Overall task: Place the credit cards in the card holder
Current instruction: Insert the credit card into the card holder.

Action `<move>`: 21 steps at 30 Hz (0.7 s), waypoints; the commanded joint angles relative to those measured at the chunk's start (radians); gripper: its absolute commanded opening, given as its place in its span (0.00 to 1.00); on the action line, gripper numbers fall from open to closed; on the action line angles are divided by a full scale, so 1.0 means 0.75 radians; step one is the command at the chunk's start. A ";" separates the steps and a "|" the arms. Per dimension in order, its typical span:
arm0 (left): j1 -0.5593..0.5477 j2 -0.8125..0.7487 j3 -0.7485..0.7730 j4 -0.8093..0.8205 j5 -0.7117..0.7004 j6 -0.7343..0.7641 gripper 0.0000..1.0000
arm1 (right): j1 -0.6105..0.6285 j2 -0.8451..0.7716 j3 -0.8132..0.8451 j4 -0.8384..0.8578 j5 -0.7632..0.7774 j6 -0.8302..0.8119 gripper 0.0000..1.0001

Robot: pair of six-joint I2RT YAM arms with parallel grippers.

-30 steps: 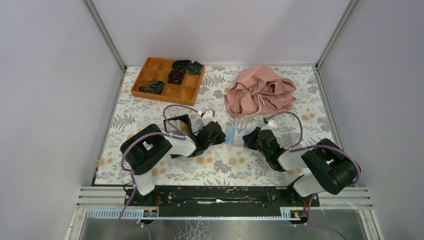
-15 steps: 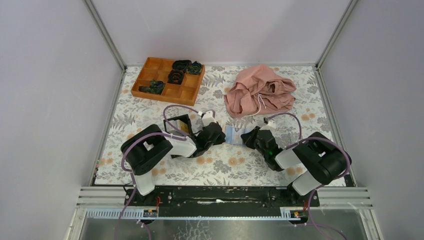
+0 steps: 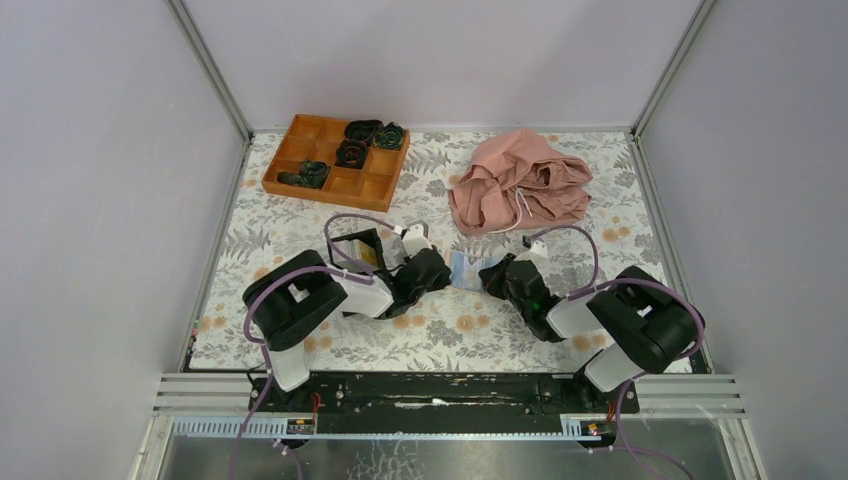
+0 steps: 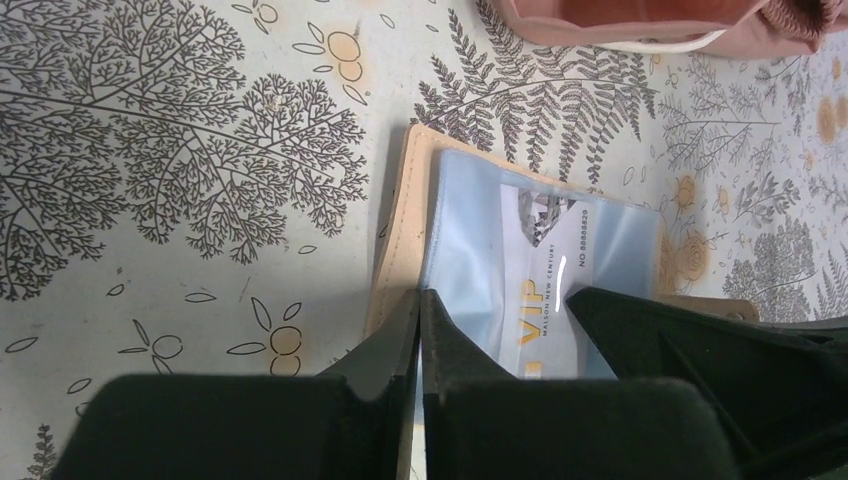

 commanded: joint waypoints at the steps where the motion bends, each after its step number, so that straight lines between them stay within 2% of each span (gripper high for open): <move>1: 0.007 0.135 -0.134 -0.453 -0.098 0.014 0.09 | 0.079 0.036 -0.005 -0.230 -0.081 0.003 0.00; 8: -0.006 0.029 -0.144 -0.484 -0.154 -0.009 0.21 | 0.082 0.097 0.007 -0.213 -0.084 0.001 0.00; 21: -0.011 -0.176 -0.204 -0.519 -0.237 -0.043 0.33 | 0.082 0.144 0.018 -0.206 -0.073 -0.012 0.00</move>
